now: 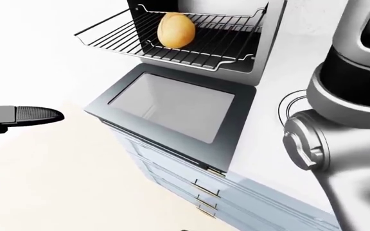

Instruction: Place the bread on the top rack of the toaster oven.

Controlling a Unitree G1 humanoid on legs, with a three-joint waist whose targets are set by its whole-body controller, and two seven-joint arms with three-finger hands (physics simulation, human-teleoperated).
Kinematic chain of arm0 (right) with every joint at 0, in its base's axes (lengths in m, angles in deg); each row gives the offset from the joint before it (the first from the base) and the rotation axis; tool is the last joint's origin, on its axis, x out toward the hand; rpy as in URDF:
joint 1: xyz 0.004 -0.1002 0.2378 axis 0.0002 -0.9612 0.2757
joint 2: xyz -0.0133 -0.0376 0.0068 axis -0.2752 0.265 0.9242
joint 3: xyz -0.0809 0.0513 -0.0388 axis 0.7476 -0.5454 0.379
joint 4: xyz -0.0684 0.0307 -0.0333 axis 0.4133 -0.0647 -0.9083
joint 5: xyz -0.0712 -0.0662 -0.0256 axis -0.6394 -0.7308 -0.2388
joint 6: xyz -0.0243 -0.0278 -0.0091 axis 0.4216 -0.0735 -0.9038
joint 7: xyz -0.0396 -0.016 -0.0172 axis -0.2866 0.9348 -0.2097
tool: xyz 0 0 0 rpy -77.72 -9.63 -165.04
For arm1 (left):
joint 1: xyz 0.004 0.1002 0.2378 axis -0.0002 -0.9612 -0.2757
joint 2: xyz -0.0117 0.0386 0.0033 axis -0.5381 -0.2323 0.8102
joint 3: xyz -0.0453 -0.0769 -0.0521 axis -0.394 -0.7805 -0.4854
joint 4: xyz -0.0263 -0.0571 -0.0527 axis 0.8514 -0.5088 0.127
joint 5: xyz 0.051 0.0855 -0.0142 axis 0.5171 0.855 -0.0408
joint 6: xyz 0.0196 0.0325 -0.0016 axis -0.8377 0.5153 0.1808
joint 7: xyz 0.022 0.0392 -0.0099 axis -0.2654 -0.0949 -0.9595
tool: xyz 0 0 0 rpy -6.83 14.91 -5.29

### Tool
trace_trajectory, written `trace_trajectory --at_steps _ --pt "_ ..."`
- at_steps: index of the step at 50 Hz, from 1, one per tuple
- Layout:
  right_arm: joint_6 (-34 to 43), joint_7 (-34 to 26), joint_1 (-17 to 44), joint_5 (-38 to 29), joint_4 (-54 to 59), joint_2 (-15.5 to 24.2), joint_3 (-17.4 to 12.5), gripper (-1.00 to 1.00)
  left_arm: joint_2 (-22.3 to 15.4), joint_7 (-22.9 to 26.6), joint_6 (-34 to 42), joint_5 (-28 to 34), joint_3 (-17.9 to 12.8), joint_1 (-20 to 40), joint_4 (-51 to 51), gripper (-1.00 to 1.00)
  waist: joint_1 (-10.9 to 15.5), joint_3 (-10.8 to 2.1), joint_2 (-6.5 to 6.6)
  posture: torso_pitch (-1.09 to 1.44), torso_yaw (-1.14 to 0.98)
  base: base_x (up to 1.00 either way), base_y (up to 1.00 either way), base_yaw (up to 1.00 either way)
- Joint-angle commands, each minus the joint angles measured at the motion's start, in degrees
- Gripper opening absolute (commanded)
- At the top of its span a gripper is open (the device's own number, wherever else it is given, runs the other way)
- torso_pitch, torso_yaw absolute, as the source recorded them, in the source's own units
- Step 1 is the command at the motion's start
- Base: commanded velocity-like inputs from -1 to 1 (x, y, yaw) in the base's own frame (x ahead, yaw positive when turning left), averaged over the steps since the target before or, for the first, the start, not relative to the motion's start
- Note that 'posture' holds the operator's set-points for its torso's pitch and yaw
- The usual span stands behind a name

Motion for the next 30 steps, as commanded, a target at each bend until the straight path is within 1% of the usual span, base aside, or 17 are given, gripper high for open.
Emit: trace_trajectory --at_steps 1,6,12,15,16,20,21,24,30 --pt "0.9 -0.9 1.7 -1.6 -2.2 1.0 -0.4 1.00 -1.0 -0.4 -1.0 0.9 -1.0 1.0 0.0 1.00 0.1 -1.33 0.08 0.00 0.50 0.00 0.00 0.00" --pt "3.6 -3.3 0.4 -4.5 -6.6 3.5 -0.6 1.00 -1.3 -0.3 -0.5 0.9 -1.0 1.6 0.0 1.00 0.1 -1.25 -0.07 0.00 0.50 0.00 0.00 0.00" --pt "5.4 -3.9 -2.7 -7.0 -11.1 6.5 -2.5 1.00 -1.5 0.1 0.0 0.4 -2.0 1.6 0.2 1.00 0.2 -1.18 -0.25 0.00 0.50 0.00 0.00 0.00" --pt "6.9 -4.3 -3.8 -7.6 -13.1 7.5 -2.9 1.00 -1.5 -0.1 -0.2 0.4 -1.7 1.4 0.2 1.00 0.3 -1.13 -0.40 0.00 0.50 0.00 0.00 0.00" --pt "7.4 -4.6 -4.2 -7.8 -13.8 8.2 -3.0 1.00 -1.5 -0.1 -0.1 0.3 -1.9 1.5 0.2 1.00 0.4 -1.11 -0.43 0.00 0.50 0.00 0.00 0.00" --pt "9.3 -7.1 -5.2 -8.6 -16.2 12.8 -3.9 1.00 -1.7 -0.4 0.0 0.0 -1.9 1.7 0.1 1.00 0.5 -1.06 -0.58 0.00 0.50 0.00 0.00 0.00" --pt "9.7 -7.3 -5.4 -8.8 -16.6 13.3 -4.2 1.00 -1.8 -0.4 0.0 0.0 -1.8 1.7 0.1 1.00 0.6 -1.03 -0.62 0.00 0.50 0.00 0.00 0.00" --pt "10.4 -9.2 -7.9 -9.0 -19.1 16.5 -5.2 1.00 -2.3 -0.9 0.6 -0.6 -1.4 2.6 0.2 1.00 0.7 -0.97 -0.77 0.00 0.50 0.00 0.00 0.00" --pt "12.3 -9.1 -14.2 -8.5 -24.6 19.0 -8.0 1.00 -2.8 -1.3 0.8 -1.4 -1.6 2.7 0.2 1.00 0.8 -1.02 -1.10 0.00 0.50 0.00 0.00 0.00"
